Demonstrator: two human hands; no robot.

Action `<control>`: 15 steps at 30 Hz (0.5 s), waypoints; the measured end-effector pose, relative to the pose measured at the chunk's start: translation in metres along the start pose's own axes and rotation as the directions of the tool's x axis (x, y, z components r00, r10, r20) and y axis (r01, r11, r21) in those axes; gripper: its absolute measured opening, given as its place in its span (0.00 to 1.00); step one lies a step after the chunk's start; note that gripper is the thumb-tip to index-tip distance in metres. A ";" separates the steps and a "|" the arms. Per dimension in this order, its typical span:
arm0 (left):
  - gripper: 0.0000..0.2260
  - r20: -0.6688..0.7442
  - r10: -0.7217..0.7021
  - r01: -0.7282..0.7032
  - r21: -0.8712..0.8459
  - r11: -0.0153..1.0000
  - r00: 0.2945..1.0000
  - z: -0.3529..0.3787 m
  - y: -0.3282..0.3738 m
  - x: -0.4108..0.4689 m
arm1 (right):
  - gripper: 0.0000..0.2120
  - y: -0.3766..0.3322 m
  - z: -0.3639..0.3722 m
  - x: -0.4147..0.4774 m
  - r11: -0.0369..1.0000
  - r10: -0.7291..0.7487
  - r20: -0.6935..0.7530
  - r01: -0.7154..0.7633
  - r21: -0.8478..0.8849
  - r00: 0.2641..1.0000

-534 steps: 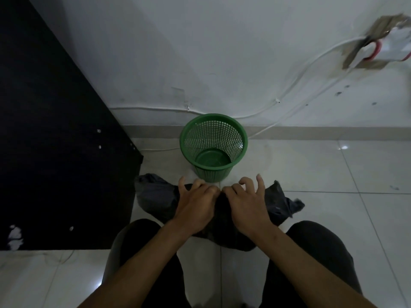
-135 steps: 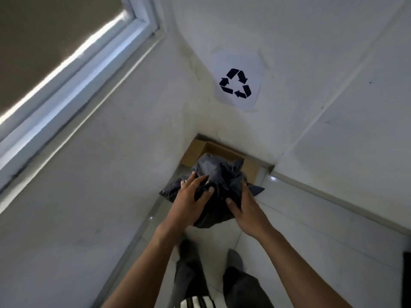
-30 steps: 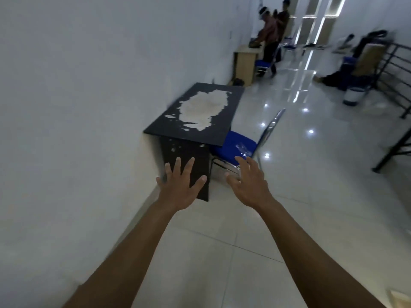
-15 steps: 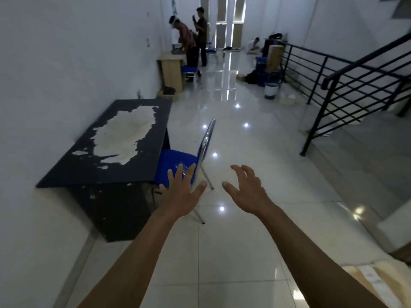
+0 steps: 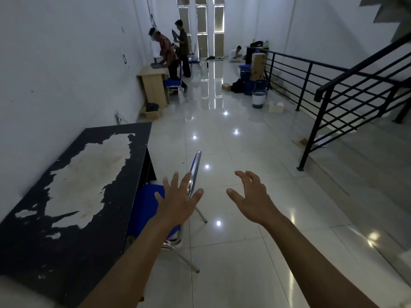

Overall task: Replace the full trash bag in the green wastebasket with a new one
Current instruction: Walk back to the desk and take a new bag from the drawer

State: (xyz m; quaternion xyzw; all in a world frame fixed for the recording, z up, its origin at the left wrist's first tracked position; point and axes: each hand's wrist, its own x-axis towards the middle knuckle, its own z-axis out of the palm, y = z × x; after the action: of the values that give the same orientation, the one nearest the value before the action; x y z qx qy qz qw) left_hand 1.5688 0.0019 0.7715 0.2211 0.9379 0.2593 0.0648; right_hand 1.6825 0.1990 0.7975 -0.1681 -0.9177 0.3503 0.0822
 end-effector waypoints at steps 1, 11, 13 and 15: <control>0.33 -0.002 -0.003 0.003 -0.019 1.000 1.000 0.003 0.004 0.022 | 0.30 0.007 -0.003 0.020 1.000 -0.003 0.002 0.003 0.004 1.000; 0.35 -0.026 -0.187 0.177 -0.207 0.962 0.982 0.044 0.045 0.219 | 0.29 0.080 -0.049 0.232 0.998 -0.061 0.120 0.063 -0.014 0.991; 0.34 -0.044 -0.229 0.214 -0.226 0.950 0.972 0.047 0.050 0.250 | 0.29 0.085 -0.056 0.274 0.997 -0.079 0.155 0.081 -0.007 0.985; 0.34 -0.053 -0.261 0.243 -0.234 0.942 0.964 0.050 0.050 0.280 | 0.29 0.088 -0.058 0.313 0.995 -0.099 0.181 0.100 0.008 0.978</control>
State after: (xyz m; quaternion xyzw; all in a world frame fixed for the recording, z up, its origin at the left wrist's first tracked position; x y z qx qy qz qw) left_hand 1.3497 0.1888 0.7531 0.0795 0.9249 0.3624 0.0830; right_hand 1.4293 0.4101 0.7920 -0.0895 -0.9288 0.3593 0.0159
